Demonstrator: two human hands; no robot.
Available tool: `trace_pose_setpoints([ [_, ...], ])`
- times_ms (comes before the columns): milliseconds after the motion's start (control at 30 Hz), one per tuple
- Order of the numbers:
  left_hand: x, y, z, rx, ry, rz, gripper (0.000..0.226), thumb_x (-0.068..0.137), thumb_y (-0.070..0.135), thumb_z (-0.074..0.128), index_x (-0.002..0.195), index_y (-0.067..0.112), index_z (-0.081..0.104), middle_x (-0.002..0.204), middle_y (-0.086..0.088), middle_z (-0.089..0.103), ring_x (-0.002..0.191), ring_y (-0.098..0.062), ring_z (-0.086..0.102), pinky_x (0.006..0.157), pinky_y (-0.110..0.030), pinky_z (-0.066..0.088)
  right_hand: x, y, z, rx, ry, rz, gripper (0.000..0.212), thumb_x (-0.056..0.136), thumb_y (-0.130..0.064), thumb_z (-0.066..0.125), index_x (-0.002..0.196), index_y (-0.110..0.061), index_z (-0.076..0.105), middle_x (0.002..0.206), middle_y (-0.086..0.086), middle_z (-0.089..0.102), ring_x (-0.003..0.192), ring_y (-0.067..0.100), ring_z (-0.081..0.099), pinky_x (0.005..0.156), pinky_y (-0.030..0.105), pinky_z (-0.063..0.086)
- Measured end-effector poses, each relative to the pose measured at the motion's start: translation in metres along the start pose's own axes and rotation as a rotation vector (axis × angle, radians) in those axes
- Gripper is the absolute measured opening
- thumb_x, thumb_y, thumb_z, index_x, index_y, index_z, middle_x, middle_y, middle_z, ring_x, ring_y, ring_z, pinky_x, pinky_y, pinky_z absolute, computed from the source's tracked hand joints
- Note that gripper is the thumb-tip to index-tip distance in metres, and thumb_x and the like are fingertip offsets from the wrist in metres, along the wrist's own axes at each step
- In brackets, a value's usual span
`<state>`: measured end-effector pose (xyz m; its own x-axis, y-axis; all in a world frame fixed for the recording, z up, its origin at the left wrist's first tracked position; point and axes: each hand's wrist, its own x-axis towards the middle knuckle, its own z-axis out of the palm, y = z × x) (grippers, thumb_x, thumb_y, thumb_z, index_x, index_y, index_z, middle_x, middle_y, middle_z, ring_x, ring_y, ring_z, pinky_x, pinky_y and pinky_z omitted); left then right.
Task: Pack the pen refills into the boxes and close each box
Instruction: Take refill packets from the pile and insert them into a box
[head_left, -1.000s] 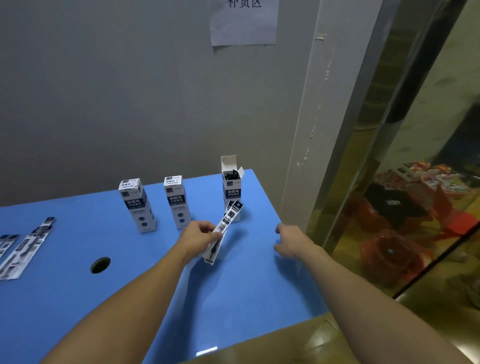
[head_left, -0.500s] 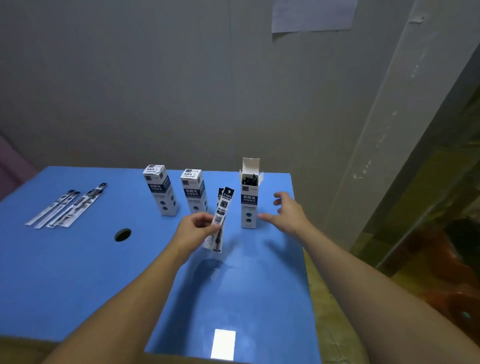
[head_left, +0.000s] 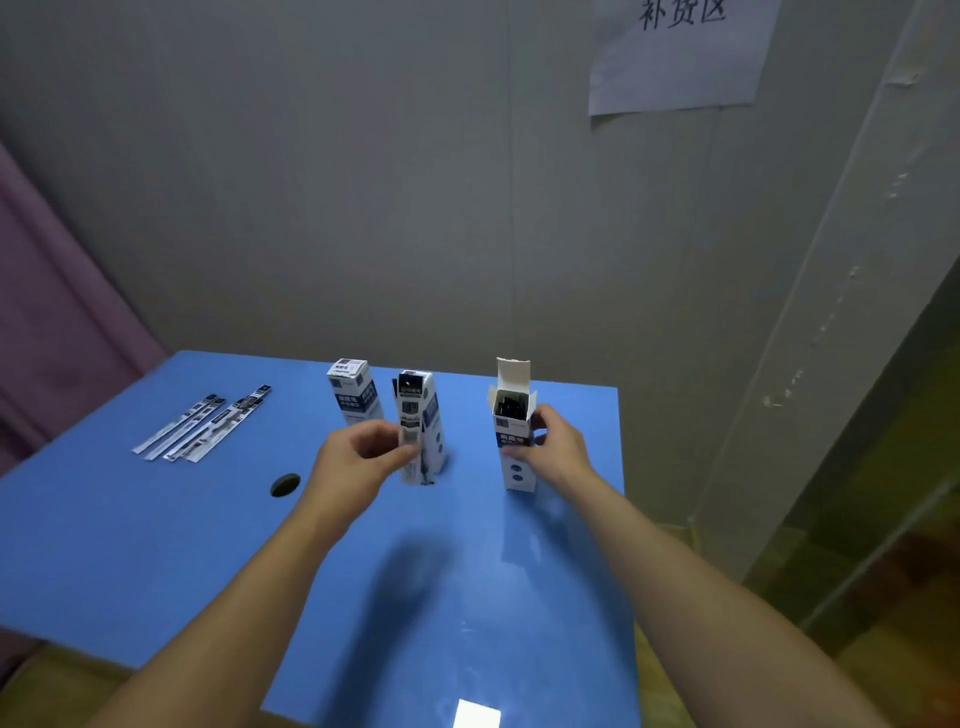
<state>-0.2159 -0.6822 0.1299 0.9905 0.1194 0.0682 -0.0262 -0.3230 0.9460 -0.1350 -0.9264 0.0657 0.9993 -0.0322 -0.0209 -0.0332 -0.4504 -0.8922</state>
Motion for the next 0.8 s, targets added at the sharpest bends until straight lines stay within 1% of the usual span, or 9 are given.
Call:
trace_pose_setpoints([
  [67, -0.003, 0.017, -0.008, -0.016, 0.006, 0.068, 0.008, 0.086, 0.011, 0.076, 0.087, 0.018, 0.077, 0.089, 0.0, 0.077, 0.089, -0.016, 0.073, 0.083, -0.035, 0.055, -0.012, -0.01, 0.003, 0.022, 0.025, -0.079, 0.038, 0.076, -0.016, 0.084, 0.105, -0.022, 0.06, 0.099, -0.012, 0.063, 0.087, 0.012, 0.06, 0.065, 0.015, 0.042],
  [167, -0.013, 0.048, -0.018, -0.054, 0.01, 0.206, 0.006, 0.086, 0.009, 0.076, 0.088, 0.015, 0.075, 0.085, -0.001, 0.076, 0.082, -0.014, 0.07, 0.075, -0.028, 0.053, -0.032, -0.025, 0.01, 0.063, 0.039, -0.183, 0.037, 0.075, -0.01, 0.083, 0.102, -0.025, 0.063, 0.097, -0.012, 0.063, 0.083, 0.008, 0.061, 0.06, 0.007, 0.041],
  [233, -0.023, 0.068, -0.025, -0.08, 0.001, 0.313, 0.005, 0.085, 0.006, 0.076, 0.088, 0.009, 0.073, 0.082, -0.001, 0.074, 0.077, -0.011, 0.068, 0.07, -0.02, 0.051, -0.041, -0.033, 0.016, 0.074, 0.035, -0.245, 0.038, 0.073, -0.007, 0.083, 0.102, -0.024, 0.065, 0.097, -0.009, 0.064, 0.086, 0.015, 0.065, 0.064, 0.009, 0.046],
  [333, -0.034, 0.087, -0.036, -0.114, -0.006, 0.449, 0.007, 0.084, 0.004, 0.076, 0.089, 0.007, 0.073, 0.083, -0.004, 0.074, 0.077, -0.011, 0.069, 0.073, -0.023, 0.055, -0.049, -0.041, 0.023, 0.055, 0.042, -0.357, 0.041, 0.073, -0.009, 0.084, 0.106, -0.024, 0.066, 0.102, -0.008, 0.067, 0.097, 0.013, 0.062, 0.077, 0.025, 0.056],
  [400, -0.038, 0.092, -0.04, -0.126, -0.012, 0.515, 0.009, 0.084, 0.002, 0.076, 0.088, 0.01, 0.073, 0.085, -0.005, 0.074, 0.079, -0.013, 0.07, 0.076, -0.025, 0.056, -0.053, -0.045, 0.027, 0.04, 0.048, -0.415, 0.044, 0.073, -0.011, 0.085, 0.11, -0.026, 0.066, 0.105, -0.009, 0.067, 0.098, 0.01, 0.06, 0.079, 0.025, 0.055],
  [533, -0.036, 0.086, -0.038, -0.076, -0.024, 0.58, 0.011, 0.083, -0.002, 0.075, 0.091, 0.005, 0.072, 0.087, -0.006, 0.074, 0.084, -0.024, 0.072, 0.08, -0.028, 0.056, -0.059, -0.051, 0.033, 0.003, 0.047, -0.503, 0.046, 0.075, -0.015, 0.085, 0.113, -0.03, 0.064, 0.107, -0.015, 0.066, 0.099, 0.008, 0.059, 0.079, 0.023, 0.054],
  [633, -0.031, 0.077, -0.035, -0.008, -0.011, 0.625, 0.013, 0.084, 0.001, 0.076, 0.089, 0.013, 0.073, 0.086, 0.001, 0.074, 0.082, -0.023, 0.071, 0.079, -0.028, 0.054, -0.063, -0.056, 0.035, -0.008, 0.05, -0.546, 0.045, 0.075, -0.017, 0.084, 0.113, -0.031, 0.064, 0.107, -0.017, 0.065, 0.1, 0.01, 0.059, 0.081, 0.027, 0.055],
  [733, -0.033, 0.071, -0.034, 0.12, 0.063, 0.684, 0.028, 0.083, 0.007, 0.078, 0.086, 0.033, 0.07, 0.085, 0.018, 0.071, 0.08, -0.009, 0.068, 0.076, -0.013, 0.047, -0.067, -0.059, 0.035, -0.01, 0.057, -0.595, 0.042, 0.076, -0.023, 0.083, 0.113, -0.03, 0.064, 0.108, -0.019, 0.065, 0.101, 0.013, 0.06, 0.081, 0.029, 0.055],
  [800, -0.033, 0.067, -0.034, 0.217, 0.118, 0.71, 0.02, 0.082, 0.009, 0.08, 0.085, 0.028, 0.071, 0.082, 0.024, 0.067, 0.077, -0.001, 0.062, 0.072, -0.006, 0.041, -0.07, -0.06, 0.035, -0.008, 0.06, -0.608, 0.042, 0.076, -0.028, 0.08, 0.115, -0.031, 0.063, 0.109, -0.02, 0.064, 0.103, 0.014, 0.06, 0.082, 0.028, 0.055],
])
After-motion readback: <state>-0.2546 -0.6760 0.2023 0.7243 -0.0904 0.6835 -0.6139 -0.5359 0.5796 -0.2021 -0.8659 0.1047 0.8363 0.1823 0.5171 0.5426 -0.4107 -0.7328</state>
